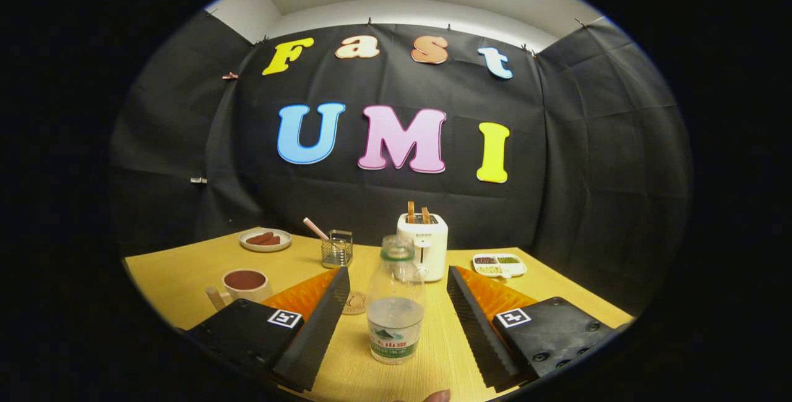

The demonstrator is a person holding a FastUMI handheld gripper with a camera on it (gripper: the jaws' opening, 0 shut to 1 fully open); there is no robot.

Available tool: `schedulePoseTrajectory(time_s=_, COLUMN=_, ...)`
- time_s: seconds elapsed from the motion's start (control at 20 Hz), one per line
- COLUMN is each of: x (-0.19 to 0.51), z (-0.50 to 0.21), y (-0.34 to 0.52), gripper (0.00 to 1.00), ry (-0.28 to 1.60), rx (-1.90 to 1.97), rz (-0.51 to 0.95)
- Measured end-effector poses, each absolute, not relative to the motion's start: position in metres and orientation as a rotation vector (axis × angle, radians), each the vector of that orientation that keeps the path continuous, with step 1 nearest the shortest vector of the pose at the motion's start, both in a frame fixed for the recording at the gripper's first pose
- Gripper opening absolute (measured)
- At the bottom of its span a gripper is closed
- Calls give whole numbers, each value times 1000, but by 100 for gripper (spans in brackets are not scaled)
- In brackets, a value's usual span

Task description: Take the bottle from table, then pour the juice into the cup, finally place the bottle on the coaster

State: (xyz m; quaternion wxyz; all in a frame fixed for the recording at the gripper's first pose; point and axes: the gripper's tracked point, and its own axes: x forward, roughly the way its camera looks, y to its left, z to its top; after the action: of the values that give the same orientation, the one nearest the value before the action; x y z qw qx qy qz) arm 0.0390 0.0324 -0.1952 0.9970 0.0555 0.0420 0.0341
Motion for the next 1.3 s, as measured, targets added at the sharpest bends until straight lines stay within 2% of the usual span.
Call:
schedulePoseTrajectory(time_s=0.65, x=66, z=-272, y=44, gripper=97, ry=124, rx=149, rz=115)
schedulePoseTrajectory(time_s=0.75, x=71, z=-279, y=45, gripper=92, ry=131, rx=165, rz=125)
schedulePoseTrajectory(time_s=0.8, x=71, z=-277, y=45, gripper=78, ry=122, rx=182, rz=129)
schedulePoseTrajectory(time_s=0.95, x=78, z=-277, y=46, gripper=76, ry=153, rx=180, rz=141)
schedulePoseTrajectory(time_s=1.1, x=76, z=-267, y=39, gripper=68, ry=161, rx=121, rz=147)
schedulePoseTrajectory(time_s=1.3, x=72, z=-236, y=34, gripper=68, ry=143, rx=-39, rz=169)
